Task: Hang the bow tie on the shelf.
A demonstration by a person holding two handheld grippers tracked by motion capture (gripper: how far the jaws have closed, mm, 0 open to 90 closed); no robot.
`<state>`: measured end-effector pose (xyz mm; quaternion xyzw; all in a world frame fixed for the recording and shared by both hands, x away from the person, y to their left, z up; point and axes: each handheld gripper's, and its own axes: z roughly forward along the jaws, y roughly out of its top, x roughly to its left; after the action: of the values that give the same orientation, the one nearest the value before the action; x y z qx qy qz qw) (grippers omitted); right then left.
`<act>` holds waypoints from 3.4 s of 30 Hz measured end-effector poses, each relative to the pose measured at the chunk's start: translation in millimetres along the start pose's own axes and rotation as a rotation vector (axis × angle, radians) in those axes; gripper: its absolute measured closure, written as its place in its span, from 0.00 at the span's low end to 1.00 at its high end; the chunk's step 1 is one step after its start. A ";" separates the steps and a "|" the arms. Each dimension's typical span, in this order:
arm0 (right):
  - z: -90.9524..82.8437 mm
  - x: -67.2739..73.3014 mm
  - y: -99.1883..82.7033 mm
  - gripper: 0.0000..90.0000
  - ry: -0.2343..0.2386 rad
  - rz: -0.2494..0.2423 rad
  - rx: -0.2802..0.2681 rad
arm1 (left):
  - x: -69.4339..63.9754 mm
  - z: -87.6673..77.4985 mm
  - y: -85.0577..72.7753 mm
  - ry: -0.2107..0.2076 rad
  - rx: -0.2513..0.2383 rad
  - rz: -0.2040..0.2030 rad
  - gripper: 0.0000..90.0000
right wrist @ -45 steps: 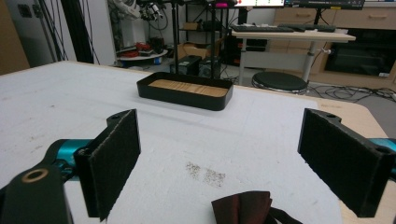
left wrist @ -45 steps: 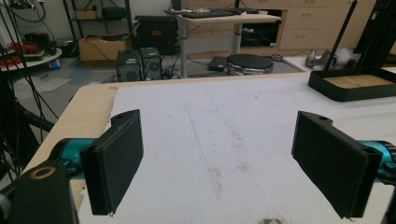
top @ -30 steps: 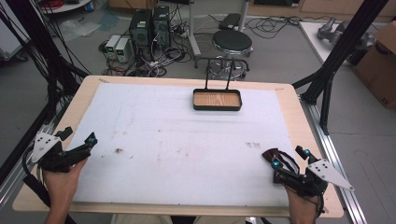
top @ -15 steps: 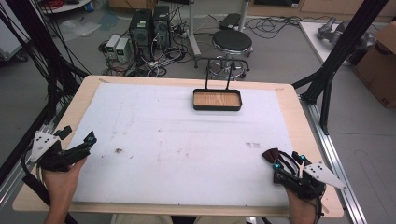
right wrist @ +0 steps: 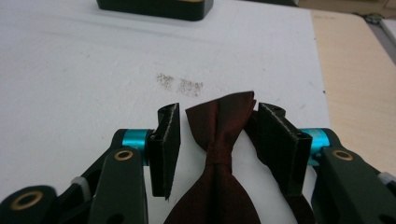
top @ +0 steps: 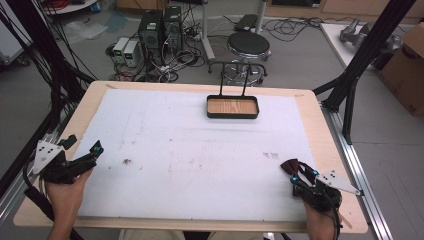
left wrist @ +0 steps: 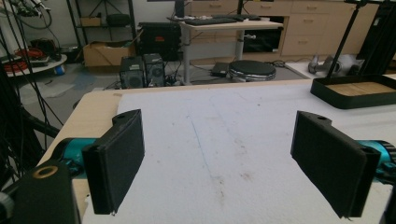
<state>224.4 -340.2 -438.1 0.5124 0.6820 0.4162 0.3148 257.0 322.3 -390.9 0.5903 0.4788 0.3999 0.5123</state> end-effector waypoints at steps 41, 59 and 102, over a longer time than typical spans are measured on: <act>4.6 2.7 16.6 0.84 0.027 -0.002 0.048 | -2.8 -0.5 1.0 -0.001 -0.006 0.007 0.20; 8.2 7.2 83.0 0.84 0.107 -0.099 -0.011 | -0.4 -0.3 0.8 0.002 -0.003 0.007 0.20; 107.2 -0.4 185.0 0.84 0.204 -0.164 -0.053 | -1.3 3.1 -2.4 0.000 0.002 0.022 0.21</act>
<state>397.0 -290.5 -322.2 0.4013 0.7389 0.4570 0.2901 259.3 320.4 -393.7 0.5961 0.4726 0.4051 0.5072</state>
